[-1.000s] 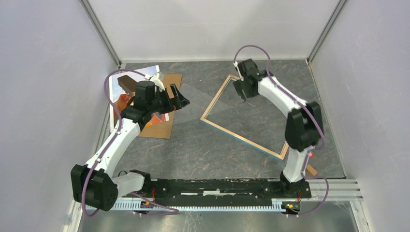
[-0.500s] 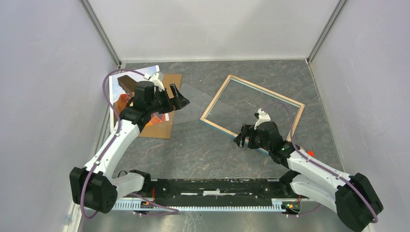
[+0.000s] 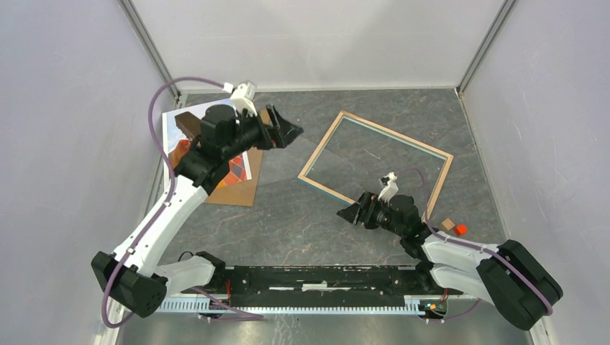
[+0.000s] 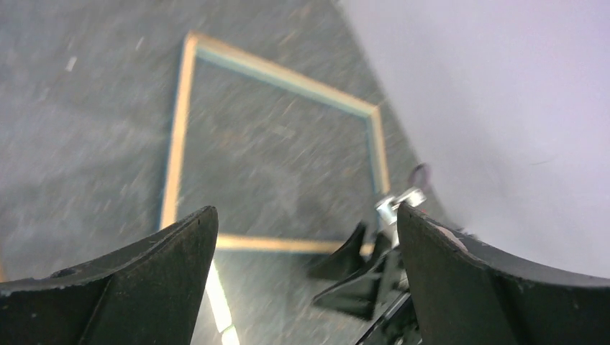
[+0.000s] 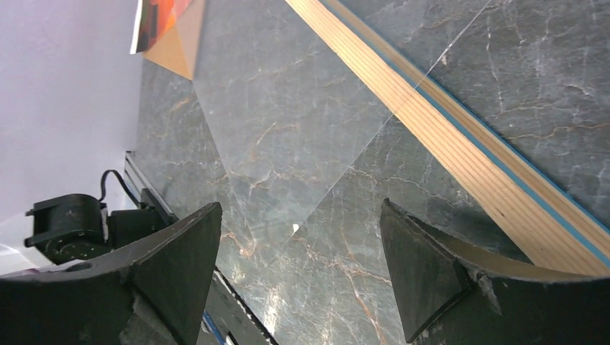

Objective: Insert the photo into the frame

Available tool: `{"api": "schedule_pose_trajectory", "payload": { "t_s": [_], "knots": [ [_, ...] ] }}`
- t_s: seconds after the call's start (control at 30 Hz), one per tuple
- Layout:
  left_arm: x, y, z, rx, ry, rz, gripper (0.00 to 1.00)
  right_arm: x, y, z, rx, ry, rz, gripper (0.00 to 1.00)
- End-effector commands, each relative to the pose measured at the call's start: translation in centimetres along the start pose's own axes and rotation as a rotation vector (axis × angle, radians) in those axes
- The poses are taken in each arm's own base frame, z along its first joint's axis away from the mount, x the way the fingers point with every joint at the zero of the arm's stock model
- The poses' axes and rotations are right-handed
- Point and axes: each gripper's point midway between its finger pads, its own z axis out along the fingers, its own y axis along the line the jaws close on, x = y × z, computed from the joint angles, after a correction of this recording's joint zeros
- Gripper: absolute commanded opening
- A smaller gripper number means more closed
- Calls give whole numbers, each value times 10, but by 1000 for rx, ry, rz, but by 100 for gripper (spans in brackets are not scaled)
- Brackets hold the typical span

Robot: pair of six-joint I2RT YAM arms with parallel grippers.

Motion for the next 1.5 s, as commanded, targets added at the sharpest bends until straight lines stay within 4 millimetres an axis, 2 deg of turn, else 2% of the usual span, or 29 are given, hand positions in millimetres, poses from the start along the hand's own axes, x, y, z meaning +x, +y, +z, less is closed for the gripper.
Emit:
{"api": "schedule_pose_trajectory", "payload": {
  "t_s": [0.0,0.07,0.13,0.27,0.33,0.37,0.63,1.0,1.03,1.1,1.47],
  "knots": [
    [-74,-66,-7,131,-190,65,100,-8,14,1,-86,-60,27,85],
    [-81,-72,-4,137,-197,98,100,-8,11,0,-86,-79,36,85],
    [-80,-73,-3,139,-200,146,100,-10,8,-2,-82,-110,46,85],
    [-59,-55,-3,110,-197,181,99,-13,2,-2,-58,-139,58,85],
    [-50,-48,-7,87,-197,203,99,-15,6,-1,-75,-149,68,85],
    [-51,-48,-11,67,-213,218,100,-7,-2,-3,-58,-137,80,85],
    [-55,-59,-28,71,-241,250,100,-2,-3,6,-35,-143,118,84],
    [-52,-54,-24,50,-232,237,100,-1,4,18,-38,-194,228,74],
    [-53,-53,-24,48,-234,236,100,-6,12,23,-59,-206,238,73],
    [-53,-53,-25,43,-236,236,100,-8,15,28,-60,-221,256,73],
    [-54,-52,-27,35,-240,239,100,-13,18,56,-46,-260,319,67]
  ]
}}
